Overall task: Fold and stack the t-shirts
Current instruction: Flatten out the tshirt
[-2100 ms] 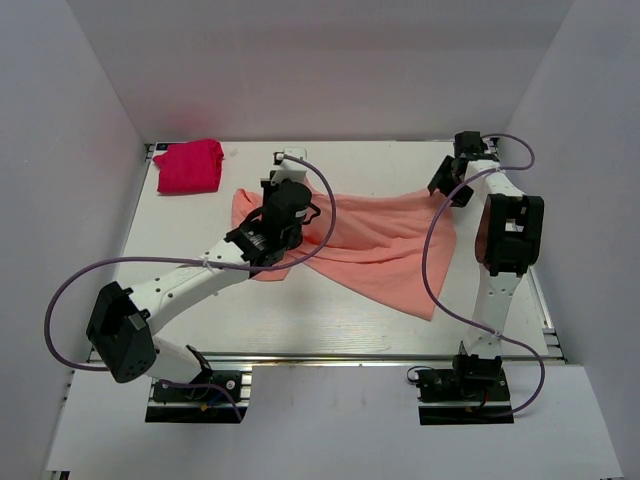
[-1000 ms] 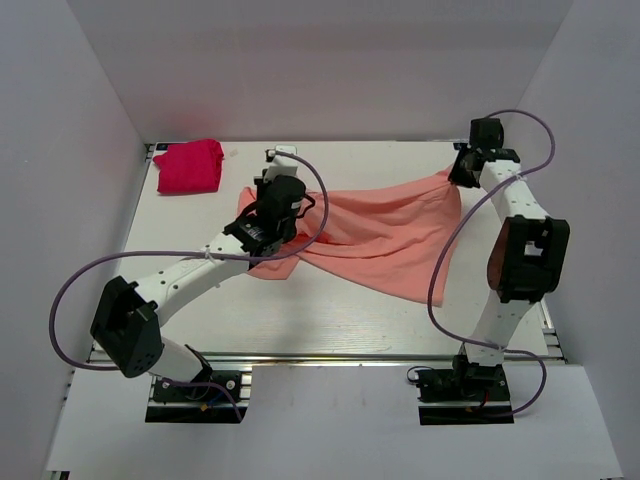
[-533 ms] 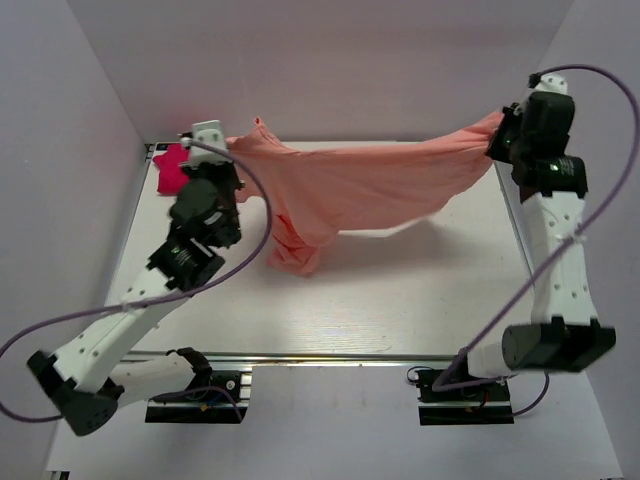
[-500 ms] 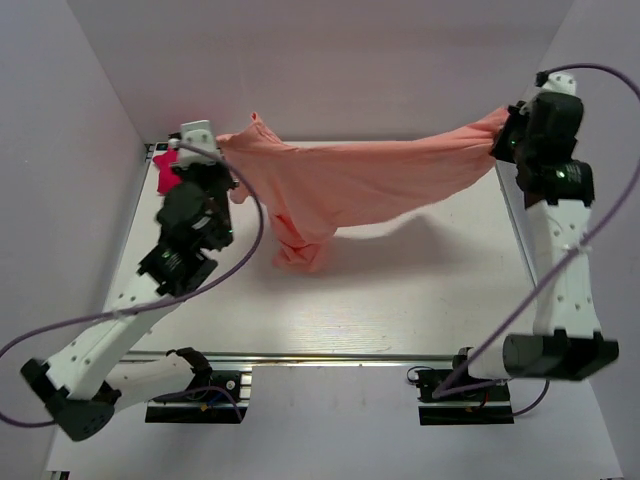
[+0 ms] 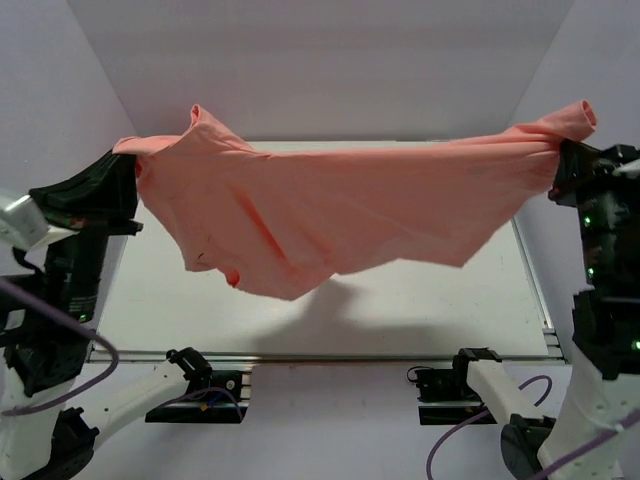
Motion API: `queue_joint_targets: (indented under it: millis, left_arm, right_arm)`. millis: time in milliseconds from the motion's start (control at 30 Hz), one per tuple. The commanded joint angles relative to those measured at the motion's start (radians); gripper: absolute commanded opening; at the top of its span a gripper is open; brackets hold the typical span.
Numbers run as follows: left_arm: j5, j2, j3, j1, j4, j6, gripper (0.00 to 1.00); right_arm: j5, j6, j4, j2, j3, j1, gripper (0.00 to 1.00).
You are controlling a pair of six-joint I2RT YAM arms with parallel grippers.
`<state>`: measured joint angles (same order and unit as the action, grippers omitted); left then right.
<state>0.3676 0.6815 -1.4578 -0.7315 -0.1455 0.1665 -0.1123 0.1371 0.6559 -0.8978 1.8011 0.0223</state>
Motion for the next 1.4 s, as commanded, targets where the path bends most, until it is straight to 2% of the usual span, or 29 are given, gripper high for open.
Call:
queue_joint_targets:
  millis: [0,133,233,300,333,533,600,633,700,767,800,833,867,900,933,967,1033,1067,1100,1167,1200,1233,1267,1300,1333,1367]
  left_arm:
    - [-0.163,0.004,-0.075,0.011,-0.091,-0.018,0.0]
    - [-0.177,0.029,-0.096,0.011,-0.109,-0.028,0.0]
    - [-0.09,0.079,-0.044,0.011,-0.08,-0.028,0.0]
    - [0.022,0.137,0.015,0.011,-0.005,-0.028,0.0]
    - [0.022,0.138,0.036,0.011,-0.005,-0.028,0.0]
    - [0.357,0.384,0.187,0.011,0.193,0.016,0.0]
    - [0.389,0.476,0.236,0.035,0.277,0.028,0.0]
    - [0.411,0.584,0.247,0.046,0.3,0.028,0.0]
    - [0.412,0.711,0.247,0.09,0.32,0.019,0.0]
    - [0.412,0.844,0.205,0.128,0.34,-0.019,0.0]
    - [0.403,0.975,0.15,0.167,0.34,-0.031,0.0]
    - [0.403,1.039,0.117,0.185,0.354,-0.045,0.0]
    - [0.381,1.099,0.081,0.204,0.344,-0.045,0.0]
    - [0.366,1.159,0.013,0.22,0.353,-0.045,0.0]
    - [0.338,1.267,-0.028,0.248,0.334,-0.056,0.0]
    - [0.318,1.318,-0.071,0.262,0.318,-0.067,0.0]
    - [0.292,1.418,-0.198,0.286,0.308,-0.067,0.0]
    - [0.277,1.513,-0.279,0.287,0.308,-0.055,0.0]
    - [0.277,1.559,-0.324,0.3,0.308,-0.055,0.0]
    - [0.24,1.648,-0.466,0.314,0.264,-0.055,0.1]
    - [0.22,1.72,-0.504,0.326,0.264,-0.055,0.15]
    - [0.208,1.742,-0.528,0.342,0.264,-0.071,0.22]
    - [0.196,1.768,-0.559,0.342,0.264,-0.096,0.49]
    - [0.179,1.768,-0.573,0.357,0.255,-0.113,0.7]
    - [0.165,1.78,-0.588,0.357,0.245,-0.122,0.99]
    - [0.143,1.781,-0.614,0.371,0.216,-0.133,0.99]
  right_arm:
    - [-0.033,-0.025,-0.03,0.042,0.027,0.002,0.0]
    - [-0.038,-0.014,-0.03,0.063,0.0,0.002,0.0]
    - [-0.024,0.005,-0.062,0.051,-0.051,0.004,0.0]
    - [0.014,0.021,-0.108,0.025,-0.153,0.004,0.0]
    - [0.014,0.027,-0.12,0.016,-0.154,0.002,0.0]
    - [0.166,0.084,-0.32,-0.127,-0.472,0.004,0.0]
    - [0.18,0.096,-0.381,-0.189,-0.575,0.007,0.0]
    - [0.194,0.11,-0.451,-0.284,-0.598,0.005,0.0]
    - [0.203,0.113,-0.492,-0.358,-0.64,0.004,0.0]
    - [0.212,0.113,-0.556,-0.548,-0.609,0.008,0.0]
    - [0.217,0.111,-0.561,-0.655,-0.583,0.007,0.0]
    - [0.22,0.104,-0.538,-0.717,-0.474,0.005,0.0]
    - [0.23,0.101,-0.521,-0.885,-0.429,0.005,0.0]
    - [0.252,0.095,-0.483,-0.942,-0.381,0.005,0.0]
    - [0.258,0.084,-0.467,-0.992,-0.233,0.004,0.0]
    - [0.255,0.076,-0.435,-1.129,-0.188,0.004,0.0]
    - [0.241,0.068,-0.409,-1.203,-0.032,0.002,0.07]
    - [0.24,0.068,-0.398,-1.29,-0.002,0.002,0.08]
    - [0.241,0.067,-0.4,-1.315,0.05,0.005,0.15]
    - [0.232,0.055,-0.406,-1.369,0.137,0.007,0.26]
    - [0.229,0.045,-0.409,-1.397,0.155,0.004,0.4]
    - [0.218,0.042,-0.41,-1.417,0.171,0.004,0.66]
    - [0.215,0.042,-0.409,-1.426,0.203,0.004,0.9]
    - [0.215,0.044,-0.409,-1.428,0.21,0.004,0.9]
    - [0.2,0.048,-0.409,-1.423,0.216,0.008,0.9]
    - [0.174,0.052,-0.409,-1.399,0.21,0.008,0.9]
